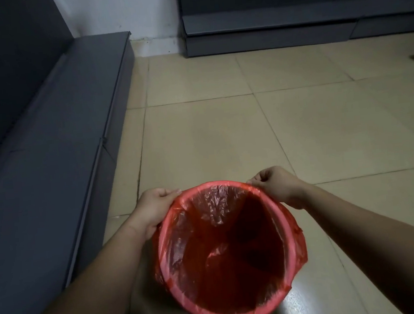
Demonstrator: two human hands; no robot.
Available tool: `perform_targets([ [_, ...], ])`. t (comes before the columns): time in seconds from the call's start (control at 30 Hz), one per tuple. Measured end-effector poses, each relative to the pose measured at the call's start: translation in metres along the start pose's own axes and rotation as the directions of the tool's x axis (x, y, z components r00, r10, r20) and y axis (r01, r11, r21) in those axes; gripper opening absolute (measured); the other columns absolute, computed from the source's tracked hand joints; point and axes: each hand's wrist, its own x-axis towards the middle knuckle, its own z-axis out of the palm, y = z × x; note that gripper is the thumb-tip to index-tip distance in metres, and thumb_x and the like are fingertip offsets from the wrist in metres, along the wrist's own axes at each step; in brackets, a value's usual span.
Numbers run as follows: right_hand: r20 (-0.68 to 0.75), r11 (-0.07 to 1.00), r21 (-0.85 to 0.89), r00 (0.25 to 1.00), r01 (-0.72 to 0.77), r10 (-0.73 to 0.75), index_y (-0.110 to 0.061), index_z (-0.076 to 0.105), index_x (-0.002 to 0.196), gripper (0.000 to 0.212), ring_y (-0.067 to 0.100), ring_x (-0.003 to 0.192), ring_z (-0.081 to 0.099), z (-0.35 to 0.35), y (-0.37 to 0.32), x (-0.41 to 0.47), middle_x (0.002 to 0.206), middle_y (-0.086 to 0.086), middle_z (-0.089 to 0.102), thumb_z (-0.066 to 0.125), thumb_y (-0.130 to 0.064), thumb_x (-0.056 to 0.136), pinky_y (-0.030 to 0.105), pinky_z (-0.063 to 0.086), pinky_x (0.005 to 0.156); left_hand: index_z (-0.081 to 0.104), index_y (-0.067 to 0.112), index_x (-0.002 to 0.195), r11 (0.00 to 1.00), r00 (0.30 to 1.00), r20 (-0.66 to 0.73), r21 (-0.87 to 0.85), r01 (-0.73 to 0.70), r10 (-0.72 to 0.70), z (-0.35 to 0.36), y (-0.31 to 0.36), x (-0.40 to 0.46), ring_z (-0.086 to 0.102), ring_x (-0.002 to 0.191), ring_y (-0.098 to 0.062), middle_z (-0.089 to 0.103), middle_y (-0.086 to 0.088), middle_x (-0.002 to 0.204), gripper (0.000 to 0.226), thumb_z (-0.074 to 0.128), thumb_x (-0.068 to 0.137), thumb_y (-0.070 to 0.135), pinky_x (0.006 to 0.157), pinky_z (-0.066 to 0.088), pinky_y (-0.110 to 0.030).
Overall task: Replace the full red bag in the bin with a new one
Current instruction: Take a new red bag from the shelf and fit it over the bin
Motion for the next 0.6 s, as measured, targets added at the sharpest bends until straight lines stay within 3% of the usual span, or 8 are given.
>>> perform_targets([
  [0.07, 0.025, 0.999, 0.003, 0.999, -0.034, 0.034, 0.003, 0.074, 0.083, 0.028, 0.011, 0.053, 0.063, 0.001, 0.003, 0.0, 0.066, 0.006, 0.072, 0.07, -0.022, 0.094, 0.025, 0.054, 0.056, 0.068, 0.009, 0.078, 0.999, 1.0, 0.005, 0.029, 0.025, -0.026, -0.001, -0.002, -0.002, 0.065, 0.047, -0.015, 0.072, -0.007, 0.058, 0.015, 0.072, 0.089, 0.019, 0.05, 0.054, -0.023],
  [0.13, 0.03, 0.999, 0.028, 0.999, -0.042, 0.041, 0.001, 0.076, 0.086, 0.023, 0.016, 0.062, 0.066, 0.001, 0.003, -0.003, 0.072, 0.009, 0.074, 0.07, -0.019, 0.094, 0.03, 0.057, 0.064, 0.067, 0.011, 0.073, 0.997, 0.998, 0.029, 0.053, 0.056, -0.058, -0.002, -0.004, -0.006, 0.063, 0.043, -0.012, 0.07, -0.004, 0.053, 0.017, 0.073, 0.088, 0.017, 0.043, 0.049, -0.018],
  [0.23, -0.14, 0.998, 0.043, 0.989, 0.049, -0.042, -0.009, 0.076, 0.088, 0.015, 0.015, 0.07, 0.065, -0.003, -0.002, -0.012, 0.078, 0.002, 0.073, 0.072, -0.023, 0.092, 0.027, 0.053, 0.069, 0.072, 0.01, 0.097, 0.999, 0.999, -0.049, -0.035, 0.006, -0.008, -0.009, -0.003, -0.013, 0.067, 0.066, -0.014, 0.072, -0.003, 0.075, 0.012, 0.071, 0.089, 0.019, 0.065, 0.053, -0.024],
  [0.3, -0.297, 0.985, -0.137, 0.944, 0.104, -0.141, -0.016, 0.076, 0.083, 0.017, 0.006, 0.068, 0.061, -0.011, -0.006, -0.028, 0.077, -0.008, 0.071, 0.073, -0.031, 0.09, 0.021, 0.045, 0.064, 0.073, 0.013, 0.107, 0.986, 0.971, -0.178, 0.07, -0.152, 0.162, -0.021, 0.0, -0.022, 0.065, 0.085, -0.011, 0.071, 0.004, 0.089, 0.021, 0.071, 0.09, 0.026, 0.079, 0.046, -0.025],
  [0.37, -0.295, 0.954, -0.276, 0.935, 0.113, -0.196, -0.02, 0.077, 0.078, 0.019, -0.003, 0.067, 0.059, -0.017, -0.007, -0.05, 0.074, -0.012, 0.071, 0.075, -0.036, 0.087, 0.018, 0.041, 0.061, 0.076, 0.018, 0.102, 0.964, 0.96, -0.146, 0.153, -0.216, 0.239, -0.03, 0.002, -0.042, 0.064, 0.082, -0.005, 0.072, 0.007, 0.089, 0.02, 0.071, 0.088, 0.033, 0.074, 0.046, -0.023],
  [0.47, -0.202, 0.943, -0.32, 0.966, 0.093, -0.163, -0.023, 0.08, 0.079, 0.016, -0.008, 0.065, 0.061, -0.014, -0.001, -0.078, 0.073, -0.009, 0.075, 0.078, -0.039, 0.084, 0.004, 0.041, 0.055, 0.075, 0.027, 0.098, 0.98, 0.992, 0.016, 0.157, -0.124, 0.123, -0.029, -0.005, -0.066, 0.069, 0.072, -0.005, 0.077, 0.005, 0.084, 0.018, 0.072, 0.085, 0.039, 0.061, 0.049, -0.022],
  [0.6, -0.232, 0.95, -0.308, 0.966, 0.04, -0.116, -0.026, 0.082, 0.086, 0.018, 0.005, 0.073, 0.071, -0.008, 0.009, -0.086, 0.077, -0.008, 0.078, 0.079, -0.043, 0.08, 0.023, 0.052, 0.067, 0.077, 0.017, 0.098, 0.996, 0.996, -0.075, 0.067, -0.052, 0.057, -0.027, -0.016, -0.067, 0.073, 0.076, -0.018, 0.08, -0.001, 0.083, 0.016, 0.075, 0.085, 0.027, 0.065, 0.052, -0.029],
])
